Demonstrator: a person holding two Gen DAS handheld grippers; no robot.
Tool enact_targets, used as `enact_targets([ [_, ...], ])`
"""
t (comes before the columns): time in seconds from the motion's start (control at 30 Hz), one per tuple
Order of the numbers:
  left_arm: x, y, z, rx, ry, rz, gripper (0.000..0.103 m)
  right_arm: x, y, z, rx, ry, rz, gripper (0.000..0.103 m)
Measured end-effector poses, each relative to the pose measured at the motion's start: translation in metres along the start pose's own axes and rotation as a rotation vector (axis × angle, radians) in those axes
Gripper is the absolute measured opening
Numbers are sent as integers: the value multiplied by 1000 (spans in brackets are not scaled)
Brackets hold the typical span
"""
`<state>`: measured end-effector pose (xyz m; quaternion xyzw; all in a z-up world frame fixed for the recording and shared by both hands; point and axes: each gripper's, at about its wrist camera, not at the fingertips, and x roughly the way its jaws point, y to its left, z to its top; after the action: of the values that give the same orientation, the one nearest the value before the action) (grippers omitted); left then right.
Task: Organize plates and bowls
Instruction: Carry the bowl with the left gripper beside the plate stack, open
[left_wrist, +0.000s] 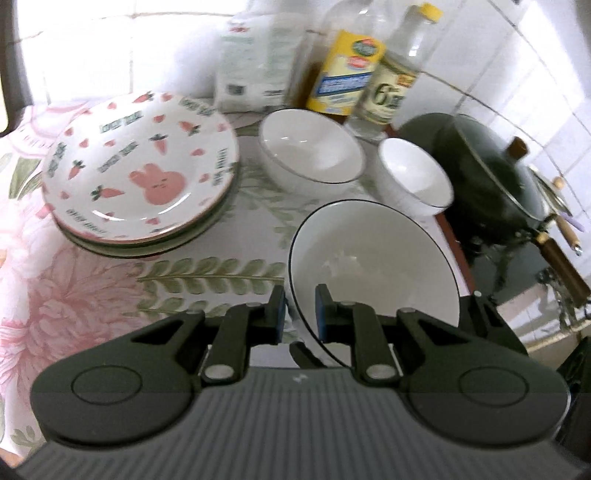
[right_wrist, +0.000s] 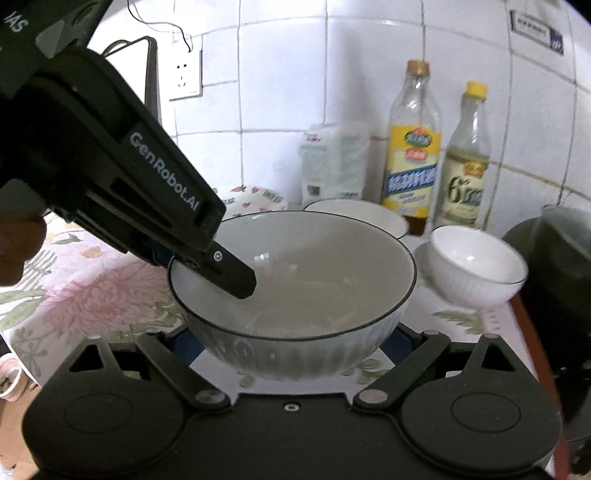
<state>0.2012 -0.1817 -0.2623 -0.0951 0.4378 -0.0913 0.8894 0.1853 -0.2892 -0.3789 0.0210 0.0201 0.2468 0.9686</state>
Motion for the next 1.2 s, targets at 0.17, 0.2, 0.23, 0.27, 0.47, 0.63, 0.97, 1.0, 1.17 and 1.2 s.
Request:
enact_targets([
  [0.17,13,14,5,3,18,16,15,23,1,0,4,25,21,98],
  [0.2,16,15,5,6,20,17,15,26,1,1,-3,28,22,98],
  [0.23,17,16,6,11,19,17,15,31,0,1,-4,32,20,98],
  [0.27,20,18,7,10,20,19,15,33,0,1,-2,36,18,97],
  [0.47,40,25,11,9,44,25,15,54,-3,2,-15,81,-9,97],
  [0.63,50,31,12,0,60,30,15,68,-4,2,-24,104,-2,97],
  [0.97,49,32,9,-36,101,18,21,54,-8,-3,12,135,-8,98],
  [1.0,46,33,9,-43,105,16,24,48,-9,-4,12,134,-14,98],
  [1.17,32,30,9,-28,144,35,37,14,-18,-6,47,117,-20,98],
  [1.2,28,29,10,-24,148,36,40,8,-21,-5,57,113,-22,98],
])
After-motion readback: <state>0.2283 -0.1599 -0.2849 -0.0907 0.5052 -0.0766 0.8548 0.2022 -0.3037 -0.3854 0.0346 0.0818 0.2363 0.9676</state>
